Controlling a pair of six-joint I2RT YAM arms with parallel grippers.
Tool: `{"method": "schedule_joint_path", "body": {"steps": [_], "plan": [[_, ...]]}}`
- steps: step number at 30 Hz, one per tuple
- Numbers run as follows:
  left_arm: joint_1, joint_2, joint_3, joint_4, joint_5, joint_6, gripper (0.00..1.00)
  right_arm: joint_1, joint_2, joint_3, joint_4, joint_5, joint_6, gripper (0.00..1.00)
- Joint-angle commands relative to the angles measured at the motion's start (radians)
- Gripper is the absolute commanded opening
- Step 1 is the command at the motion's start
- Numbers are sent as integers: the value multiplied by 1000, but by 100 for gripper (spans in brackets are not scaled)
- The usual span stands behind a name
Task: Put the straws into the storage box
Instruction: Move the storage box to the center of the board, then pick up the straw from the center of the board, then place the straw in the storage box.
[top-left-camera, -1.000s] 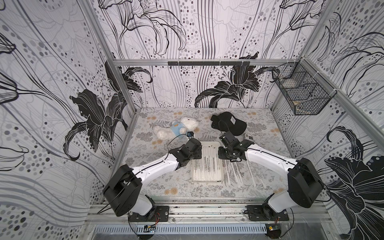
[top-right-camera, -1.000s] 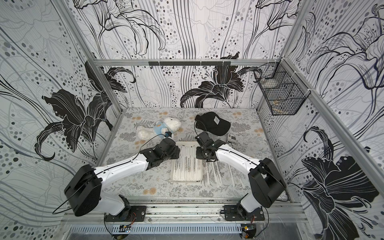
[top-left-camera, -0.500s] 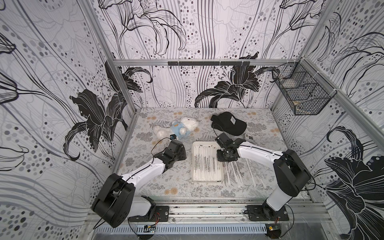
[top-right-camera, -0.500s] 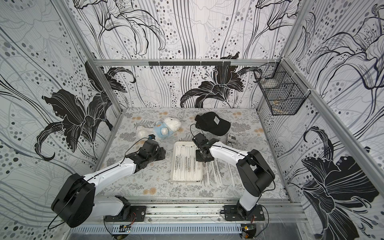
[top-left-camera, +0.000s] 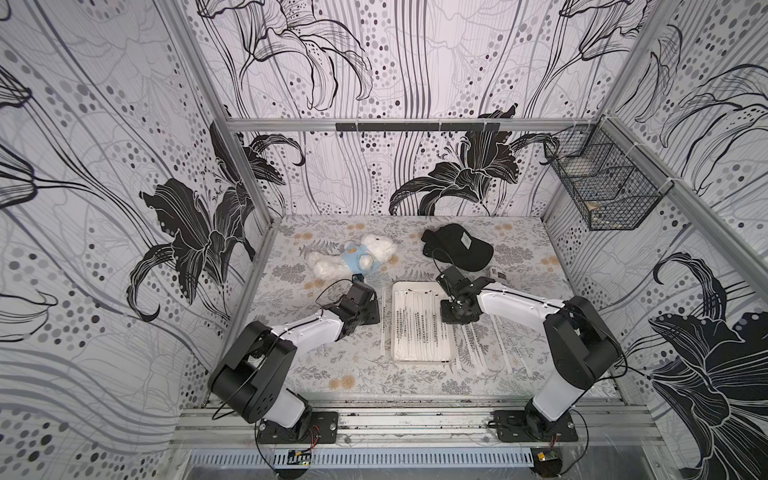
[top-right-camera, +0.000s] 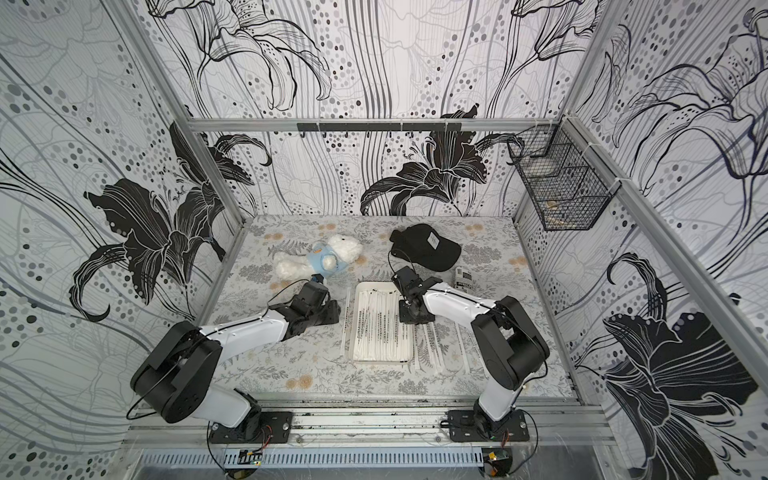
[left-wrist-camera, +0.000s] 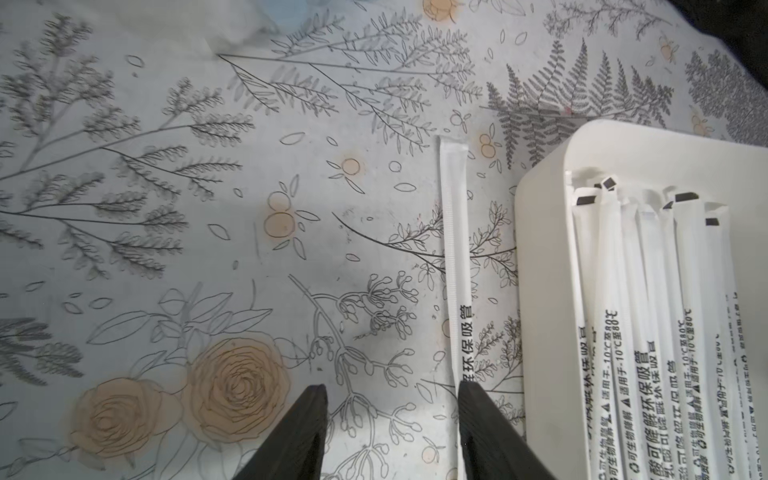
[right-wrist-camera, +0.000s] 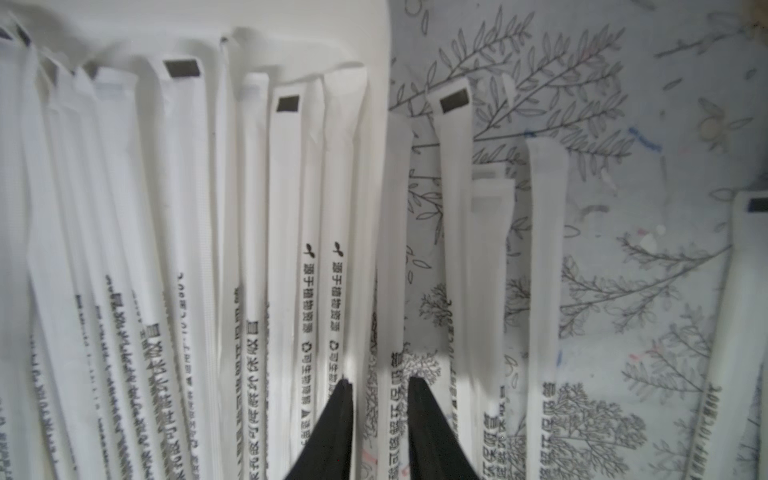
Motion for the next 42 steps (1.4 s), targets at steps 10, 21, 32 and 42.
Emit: {"method": "schedule_joint_path", "body": {"steps": [10, 21, 32, 42], "plan": [[-58, 157, 109, 8, -23, 25, 44, -52, -121, 45, -43, -5, -37, 31], [-115, 203, 134, -99, -152, 29, 16, -62, -151, 27, -24, -9, -32, 31], [-129, 15, 248, -256, -236, -6, 3, -70, -159, 33, -11, -31, -41, 31], [-272, 87, 374, -138, -130, -75, 1, -79, -171, 15, 6, -38, -35, 30]]}}
